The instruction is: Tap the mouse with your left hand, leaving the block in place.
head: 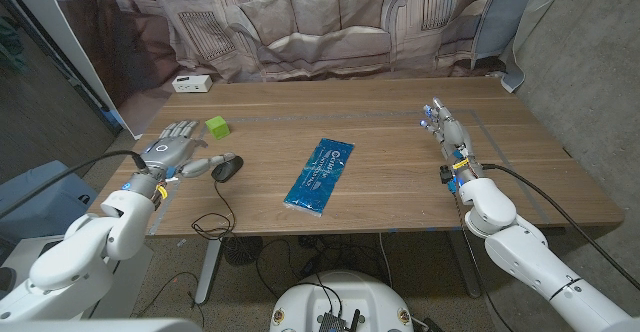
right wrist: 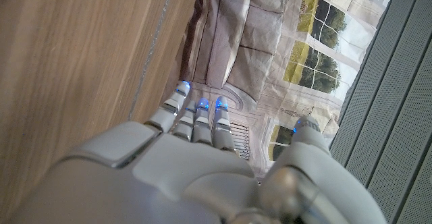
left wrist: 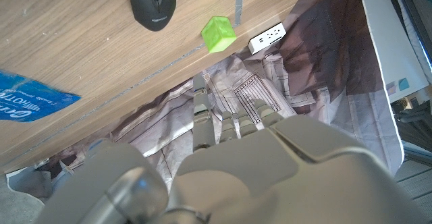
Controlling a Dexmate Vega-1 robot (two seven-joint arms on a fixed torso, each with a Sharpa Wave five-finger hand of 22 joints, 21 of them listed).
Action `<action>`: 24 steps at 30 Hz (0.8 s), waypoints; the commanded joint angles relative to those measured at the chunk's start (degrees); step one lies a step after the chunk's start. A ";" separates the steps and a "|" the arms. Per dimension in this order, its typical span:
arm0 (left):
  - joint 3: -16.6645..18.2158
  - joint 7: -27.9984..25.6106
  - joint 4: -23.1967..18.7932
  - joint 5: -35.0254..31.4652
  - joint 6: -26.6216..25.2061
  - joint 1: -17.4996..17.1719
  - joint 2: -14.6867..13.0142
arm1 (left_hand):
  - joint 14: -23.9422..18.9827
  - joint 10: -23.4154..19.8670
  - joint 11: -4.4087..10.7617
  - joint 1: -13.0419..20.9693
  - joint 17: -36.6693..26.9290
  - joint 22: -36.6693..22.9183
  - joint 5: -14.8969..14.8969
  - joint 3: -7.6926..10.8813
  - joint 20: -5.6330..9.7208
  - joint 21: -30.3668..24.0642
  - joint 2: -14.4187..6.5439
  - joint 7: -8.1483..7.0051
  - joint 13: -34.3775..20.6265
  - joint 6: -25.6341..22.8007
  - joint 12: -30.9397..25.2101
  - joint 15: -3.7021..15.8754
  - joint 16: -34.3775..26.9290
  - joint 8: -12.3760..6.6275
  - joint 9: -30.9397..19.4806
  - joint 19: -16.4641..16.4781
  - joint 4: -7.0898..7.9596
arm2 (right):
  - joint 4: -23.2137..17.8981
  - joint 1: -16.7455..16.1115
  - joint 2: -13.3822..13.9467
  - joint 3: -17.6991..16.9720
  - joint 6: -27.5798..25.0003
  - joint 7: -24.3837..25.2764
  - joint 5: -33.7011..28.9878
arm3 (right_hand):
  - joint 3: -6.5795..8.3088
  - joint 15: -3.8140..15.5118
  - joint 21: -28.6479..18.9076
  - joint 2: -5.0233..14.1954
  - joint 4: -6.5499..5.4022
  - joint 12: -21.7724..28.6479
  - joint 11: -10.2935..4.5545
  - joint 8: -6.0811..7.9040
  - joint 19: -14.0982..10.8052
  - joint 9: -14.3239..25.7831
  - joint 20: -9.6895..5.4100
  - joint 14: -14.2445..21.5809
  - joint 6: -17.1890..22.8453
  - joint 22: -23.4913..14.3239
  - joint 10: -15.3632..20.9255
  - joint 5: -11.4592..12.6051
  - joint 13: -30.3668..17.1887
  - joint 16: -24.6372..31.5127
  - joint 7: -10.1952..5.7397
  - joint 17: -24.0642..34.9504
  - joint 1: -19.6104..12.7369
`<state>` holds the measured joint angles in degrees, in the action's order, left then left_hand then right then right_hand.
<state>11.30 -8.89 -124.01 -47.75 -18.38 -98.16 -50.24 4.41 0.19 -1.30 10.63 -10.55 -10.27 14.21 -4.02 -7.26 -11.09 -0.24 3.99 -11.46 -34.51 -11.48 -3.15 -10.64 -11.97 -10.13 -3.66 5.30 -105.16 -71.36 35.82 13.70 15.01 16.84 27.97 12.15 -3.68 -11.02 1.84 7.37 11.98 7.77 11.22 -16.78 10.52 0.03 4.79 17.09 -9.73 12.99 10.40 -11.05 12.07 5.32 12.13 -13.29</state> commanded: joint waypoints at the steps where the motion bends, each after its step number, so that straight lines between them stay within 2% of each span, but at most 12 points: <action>1: -2.58 -0.52 2.22 1.62 0.37 1.75 -1.47 | 0.08 -0.19 0.27 -0.47 -0.06 -0.23 0.30 -0.32 -0.56 -0.29 -0.07 -0.17 -0.05 -0.50 -0.59 0.22 -0.38 -0.33 -0.10 0.19 0.28 | 0.69 0.83 -0.58 0.13 0.21 0.11 -0.35 | -0.17 -0.14 0.03 0.53 -0.12 -0.29 -0.02 0.02 0.23 0.25 -0.12 -0.18 0.47 -0.17 0.11 0.14 -0.20 -0.03 -0.05 0.12 0.03; 8: -3.18 -1.27 2.83 3.07 0.50 1.81 -2.44 | -0.17 -0.28 0.29 -0.47 -0.05 -0.23 0.39 -0.38 -0.49 -0.41 -0.20 -0.36 -0.03 -0.51 -0.65 0.32 -0.44 -0.16 -0.09 0.47 0.31 | 1.14 1.01 -0.89 0.24 0.77 0.15 -0.63 | -0.20 -0.19 0.03 0.56 -0.14 -0.28 -0.02 0.04 0.26 0.25 -0.11 -0.18 0.53 -0.17 0.16 0.14 -0.20 -0.03 -0.02 0.13 0.06; 10: -3.45 -1.17 2.92 3.50 0.46 1.87 -2.77 | -0.17 -0.43 0.80 -0.47 -0.04 -0.22 0.44 -0.42 -0.48 -0.42 -0.27 -0.47 -0.02 -0.58 -0.73 0.33 -0.42 -0.09 -0.09 0.51 0.33 | 1.23 1.03 -0.93 0.26 0.81 0.19 -0.71 | -0.21 -0.23 0.03 0.56 -0.15 -0.28 0.01 0.05 0.27 0.25 -0.11 -0.20 0.56 -0.17 0.15 0.14 -0.20 -0.04 -0.03 0.13 0.07; 13: -4.31 -0.90 3.04 3.63 0.20 2.12 -3.53 | -0.19 -0.36 0.51 -0.46 -0.03 -0.22 0.49 -0.45 -0.55 -0.44 -0.33 -0.87 -0.01 -1.09 -0.72 0.31 -0.40 -0.20 -0.08 0.57 0.34 | 1.52 1.13 -1.07 0.31 0.97 0.03 -0.54 | -0.22 -0.21 0.04 0.57 -0.15 -0.28 0.13 0.05 0.32 0.25 -0.05 -0.17 0.59 -0.17 0.17 0.14 -0.20 -0.03 -0.01 0.13 0.08; 19: -5.35 -1.12 2.86 3.77 -1.06 2.34 -4.38 | -0.73 -1.76 1.41 -0.36 0.01 -0.22 0.83 -0.66 -0.47 -0.53 -0.87 -1.12 0.07 -6.14 -1.28 1.07 -0.47 -1.35 -0.03 0.83 0.42 | 1.80 1.13 -1.29 0.26 1.21 0.11 -0.43 | -0.27 -0.20 0.05 0.55 -0.15 -0.29 -0.02 0.07 0.39 0.25 -0.04 -0.19 0.65 -0.17 0.16 0.13 -0.20 -0.04 -0.04 0.14 0.11; 24: -5.99 -1.16 2.94 3.87 -2.09 2.48 -5.22 | -0.76 -1.95 1.81 -0.30 0.02 -0.22 0.92 -0.74 -0.40 -0.53 -0.97 -0.92 0.09 -7.21 -1.33 1.15 -0.44 -1.50 -0.01 0.87 0.42 | 1.74 0.89 -1.33 0.00 1.43 0.42 -0.51 | -0.30 -0.26 0.05 0.56 -0.16 -0.29 -0.07 0.08 0.43 0.25 0.03 -0.22 0.72 -0.17 0.16 0.13 -0.20 -0.06 -0.11 0.14 0.12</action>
<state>7.05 -9.87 -121.31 -44.42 -18.66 -96.14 -53.64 3.69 -1.44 0.32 10.34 -10.39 -10.27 14.86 -4.50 -7.36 -11.09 -0.54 2.98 -11.18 -40.87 -12.32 -2.44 -10.63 -13.08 -10.14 -3.15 5.78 -103.72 -70.37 34.70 13.92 15.88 16.95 27.54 11.95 -3.68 -11.02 2.06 7.25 11.98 7.77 11.22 -16.36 10.52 0.01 4.79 17.09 -9.73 12.99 10.40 -11.04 12.07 5.32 12.12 -13.07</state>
